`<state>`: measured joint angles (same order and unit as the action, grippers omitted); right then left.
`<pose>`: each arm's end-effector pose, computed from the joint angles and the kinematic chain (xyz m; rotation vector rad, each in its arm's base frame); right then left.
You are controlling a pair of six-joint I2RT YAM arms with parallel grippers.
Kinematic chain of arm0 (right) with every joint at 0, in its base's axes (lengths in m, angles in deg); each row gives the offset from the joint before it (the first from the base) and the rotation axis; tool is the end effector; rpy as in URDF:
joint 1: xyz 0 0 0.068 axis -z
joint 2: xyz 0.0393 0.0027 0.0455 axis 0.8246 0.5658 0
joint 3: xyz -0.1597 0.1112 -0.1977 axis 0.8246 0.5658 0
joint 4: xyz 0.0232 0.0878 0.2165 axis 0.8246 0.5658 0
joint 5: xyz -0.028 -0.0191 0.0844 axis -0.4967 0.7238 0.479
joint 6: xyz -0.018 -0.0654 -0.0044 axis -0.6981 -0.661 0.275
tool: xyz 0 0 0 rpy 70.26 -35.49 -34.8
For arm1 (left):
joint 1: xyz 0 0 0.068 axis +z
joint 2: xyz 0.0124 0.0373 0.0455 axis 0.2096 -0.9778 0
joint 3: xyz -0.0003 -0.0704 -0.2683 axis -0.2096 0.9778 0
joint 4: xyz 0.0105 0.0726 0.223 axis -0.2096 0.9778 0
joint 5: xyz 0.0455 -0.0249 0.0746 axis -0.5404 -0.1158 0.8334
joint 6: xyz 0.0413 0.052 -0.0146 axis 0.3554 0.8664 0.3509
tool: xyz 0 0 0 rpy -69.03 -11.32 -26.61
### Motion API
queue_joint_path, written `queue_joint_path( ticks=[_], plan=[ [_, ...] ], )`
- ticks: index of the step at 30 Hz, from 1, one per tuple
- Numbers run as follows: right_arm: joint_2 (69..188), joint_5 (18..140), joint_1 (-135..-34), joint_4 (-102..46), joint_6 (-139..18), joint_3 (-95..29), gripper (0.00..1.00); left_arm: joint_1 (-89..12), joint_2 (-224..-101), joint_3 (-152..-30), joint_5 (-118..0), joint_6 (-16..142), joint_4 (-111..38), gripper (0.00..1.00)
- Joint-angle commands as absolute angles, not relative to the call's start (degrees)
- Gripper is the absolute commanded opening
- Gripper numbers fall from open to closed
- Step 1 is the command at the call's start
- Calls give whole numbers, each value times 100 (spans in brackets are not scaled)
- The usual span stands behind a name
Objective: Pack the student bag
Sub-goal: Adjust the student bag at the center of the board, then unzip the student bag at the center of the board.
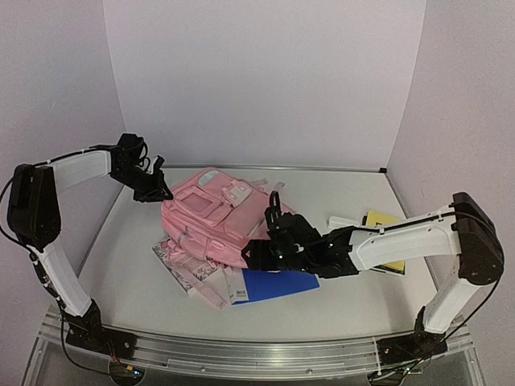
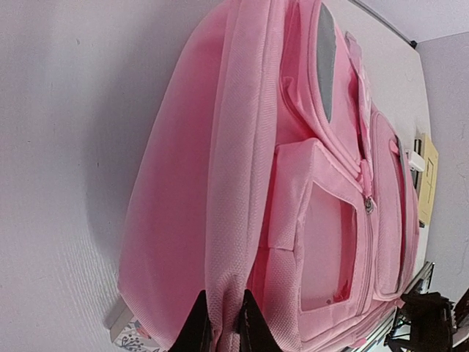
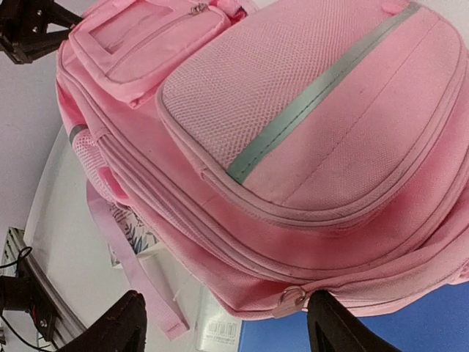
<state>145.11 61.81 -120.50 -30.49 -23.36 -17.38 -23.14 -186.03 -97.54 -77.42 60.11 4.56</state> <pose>0.1640 0.3288 0.2193 -0.3278 2.3025 0.8468 0.3377 -0.0910 0.2534 0.0831 2.6287 -0.7705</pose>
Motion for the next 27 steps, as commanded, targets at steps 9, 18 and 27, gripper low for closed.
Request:
queue_joint_path(
  ticks=[9,18,27],
  plan=[
    [13193,5063,-12143,-3110,-2542,-1469,70,-2210,-18441,-9799,-7792,5812,354,0],
    [14663,6153,-12770,-3922,-2448,-2052,46,-2209,-18436,-9776,-7945,5783,313,0],
    [16166,5998,-12774,-4084,-2800,-3019,40,-2209,-18425,-9746,-8140,5740,274,0]
  ],
)
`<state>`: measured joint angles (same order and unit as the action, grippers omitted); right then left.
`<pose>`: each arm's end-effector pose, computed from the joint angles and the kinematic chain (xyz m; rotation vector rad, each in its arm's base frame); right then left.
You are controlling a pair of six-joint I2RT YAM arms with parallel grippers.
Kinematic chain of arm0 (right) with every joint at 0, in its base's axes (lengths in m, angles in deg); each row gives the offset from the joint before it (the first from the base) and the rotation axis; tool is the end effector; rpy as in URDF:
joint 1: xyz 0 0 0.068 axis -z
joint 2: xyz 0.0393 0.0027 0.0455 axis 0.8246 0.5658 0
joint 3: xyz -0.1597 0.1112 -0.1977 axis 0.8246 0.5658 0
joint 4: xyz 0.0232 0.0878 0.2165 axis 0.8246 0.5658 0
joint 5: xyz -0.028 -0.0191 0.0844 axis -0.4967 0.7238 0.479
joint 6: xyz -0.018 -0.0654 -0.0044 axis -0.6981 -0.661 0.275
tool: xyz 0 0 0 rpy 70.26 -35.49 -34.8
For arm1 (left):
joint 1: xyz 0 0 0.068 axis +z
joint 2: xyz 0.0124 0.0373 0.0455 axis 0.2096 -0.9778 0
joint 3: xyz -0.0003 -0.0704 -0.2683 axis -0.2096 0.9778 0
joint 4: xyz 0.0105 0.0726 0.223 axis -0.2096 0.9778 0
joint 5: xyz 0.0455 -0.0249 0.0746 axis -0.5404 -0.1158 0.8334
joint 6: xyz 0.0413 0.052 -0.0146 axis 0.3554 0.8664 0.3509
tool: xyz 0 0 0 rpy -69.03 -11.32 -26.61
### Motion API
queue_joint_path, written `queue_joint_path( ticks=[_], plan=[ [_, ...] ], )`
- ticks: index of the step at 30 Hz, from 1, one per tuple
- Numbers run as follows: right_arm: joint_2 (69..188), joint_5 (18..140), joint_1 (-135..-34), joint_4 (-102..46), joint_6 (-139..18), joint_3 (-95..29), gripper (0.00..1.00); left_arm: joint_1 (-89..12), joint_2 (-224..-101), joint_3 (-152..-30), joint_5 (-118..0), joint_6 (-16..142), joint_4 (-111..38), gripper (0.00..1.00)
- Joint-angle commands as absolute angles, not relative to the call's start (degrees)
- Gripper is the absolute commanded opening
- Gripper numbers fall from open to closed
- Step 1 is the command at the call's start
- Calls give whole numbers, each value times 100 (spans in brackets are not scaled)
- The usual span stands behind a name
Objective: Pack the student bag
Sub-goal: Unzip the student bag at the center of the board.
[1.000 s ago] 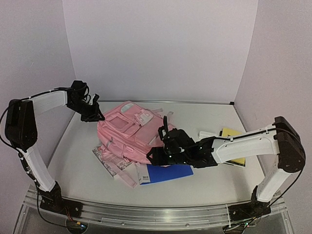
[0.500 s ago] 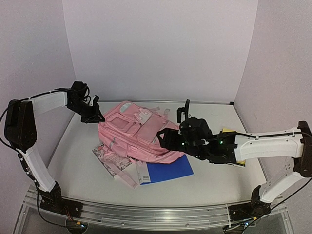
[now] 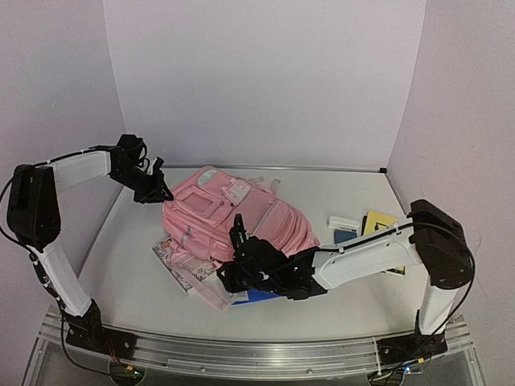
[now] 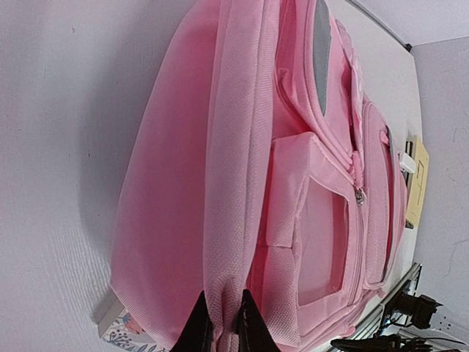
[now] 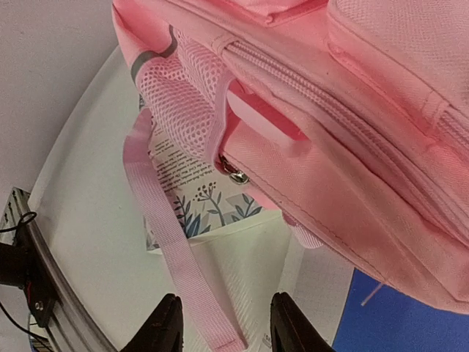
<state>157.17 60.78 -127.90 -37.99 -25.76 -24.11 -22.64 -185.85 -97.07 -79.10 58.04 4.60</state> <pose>0.1359 0.3932 0.1910 -0.5021 2.2457 0.9087 0.3364 -0.0891 0.2527 0.0332 2.6380 -0.8181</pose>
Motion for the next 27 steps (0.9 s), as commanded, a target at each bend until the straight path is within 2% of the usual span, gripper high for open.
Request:
queue_joint_path(
  ticks=[1,6,17,23,27],
  plan=[
    [16300,5980,-12771,-4088,-2805,-3119,40,-2210,-18413,-9743,-8161,5740,265,0],
    [16861,5395,-12770,-4083,-2635,-3485,45,-2210,-18315,-9684,-8270,5722,185,0],
    [17890,4222,-12767,-3804,-2424,-4346,45,-2207,-18213,-9677,-8319,5694,166,0],
    [18256,3982,-12753,-3732,-2555,-4713,29,-2208,-18125,-9676,-8355,5678,161,0],
    [18260,3926,-12753,-3721,-2601,-4825,9,-2205,-18103,-9676,-8369,5659,170,0]
  ],
)
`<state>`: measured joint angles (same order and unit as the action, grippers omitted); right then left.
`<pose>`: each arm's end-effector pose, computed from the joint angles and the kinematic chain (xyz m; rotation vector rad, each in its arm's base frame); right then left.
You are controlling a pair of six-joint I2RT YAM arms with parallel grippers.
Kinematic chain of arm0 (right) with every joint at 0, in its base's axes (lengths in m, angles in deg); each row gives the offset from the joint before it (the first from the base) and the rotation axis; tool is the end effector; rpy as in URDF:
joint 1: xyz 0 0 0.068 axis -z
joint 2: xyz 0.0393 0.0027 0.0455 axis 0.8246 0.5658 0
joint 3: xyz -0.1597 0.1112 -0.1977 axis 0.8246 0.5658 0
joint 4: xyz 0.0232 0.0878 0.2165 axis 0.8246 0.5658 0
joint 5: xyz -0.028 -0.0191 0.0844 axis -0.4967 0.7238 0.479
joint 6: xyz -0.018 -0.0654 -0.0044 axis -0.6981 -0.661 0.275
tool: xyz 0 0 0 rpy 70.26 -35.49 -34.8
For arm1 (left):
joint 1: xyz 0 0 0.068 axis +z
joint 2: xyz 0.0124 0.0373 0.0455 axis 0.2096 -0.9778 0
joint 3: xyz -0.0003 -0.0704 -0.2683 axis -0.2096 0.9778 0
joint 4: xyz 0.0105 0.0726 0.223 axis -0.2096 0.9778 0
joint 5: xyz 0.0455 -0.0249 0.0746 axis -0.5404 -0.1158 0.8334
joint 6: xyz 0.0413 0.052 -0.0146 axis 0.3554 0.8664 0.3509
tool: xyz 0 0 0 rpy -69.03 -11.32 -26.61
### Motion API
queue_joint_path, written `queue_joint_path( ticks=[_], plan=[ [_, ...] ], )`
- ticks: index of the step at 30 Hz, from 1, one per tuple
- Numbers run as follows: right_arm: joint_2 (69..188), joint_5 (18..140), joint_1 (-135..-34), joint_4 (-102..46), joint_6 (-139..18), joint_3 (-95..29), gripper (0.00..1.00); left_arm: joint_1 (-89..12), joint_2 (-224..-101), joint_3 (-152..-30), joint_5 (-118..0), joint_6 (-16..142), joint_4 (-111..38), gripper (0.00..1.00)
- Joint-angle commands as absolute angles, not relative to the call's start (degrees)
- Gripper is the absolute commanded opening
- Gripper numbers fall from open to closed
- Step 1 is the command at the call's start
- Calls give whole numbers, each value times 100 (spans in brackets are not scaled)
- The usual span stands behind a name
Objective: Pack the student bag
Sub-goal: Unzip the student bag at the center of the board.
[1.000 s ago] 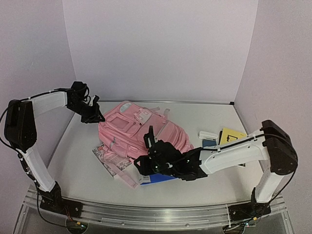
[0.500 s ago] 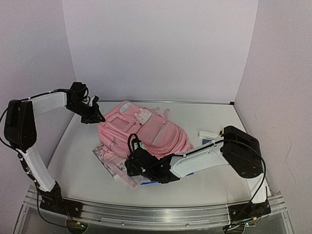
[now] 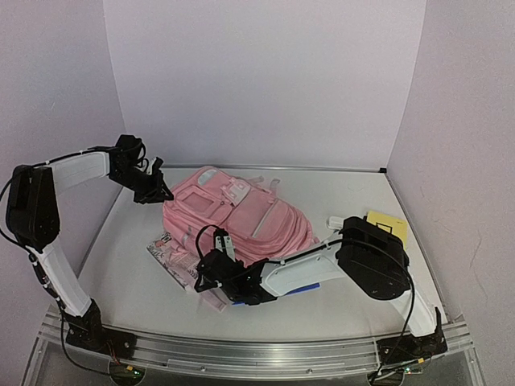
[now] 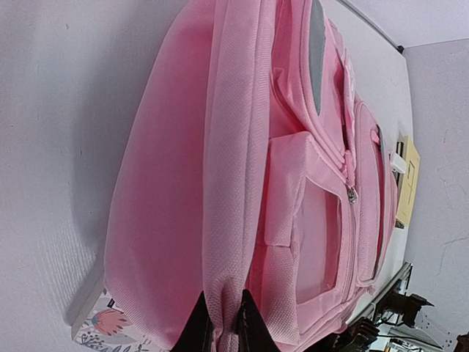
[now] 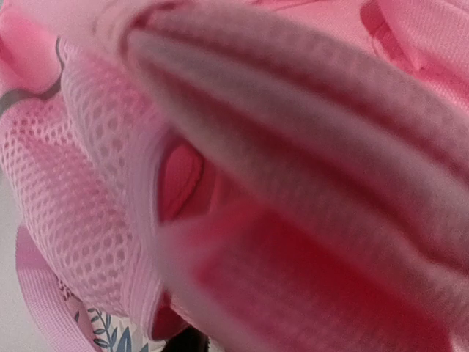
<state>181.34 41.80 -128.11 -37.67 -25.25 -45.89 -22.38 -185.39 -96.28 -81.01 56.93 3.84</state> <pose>0.1753 0.4674 0.1222 -0.2909 2.1514 0.6014 0.3346 -0.0888 0.2530 0.0171 2.6302 -0.8671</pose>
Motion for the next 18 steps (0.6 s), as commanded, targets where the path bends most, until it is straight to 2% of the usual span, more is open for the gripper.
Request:
queue_joint_path(
  ticks=[1,3,18],
  plan=[
    [18206,3894,-12753,-3716,-2599,-4797,4,-2209,-18088,-9676,-8325,5669,175,0],
    [18064,3826,-12753,-3717,-2590,-4698,0,-2202,-18067,-9688,-8184,5689,196,0],
    [16557,4568,-12736,-3723,-2157,-3036,0,-1819,-17988,-9704,-7729,5735,265,0]
  ],
)
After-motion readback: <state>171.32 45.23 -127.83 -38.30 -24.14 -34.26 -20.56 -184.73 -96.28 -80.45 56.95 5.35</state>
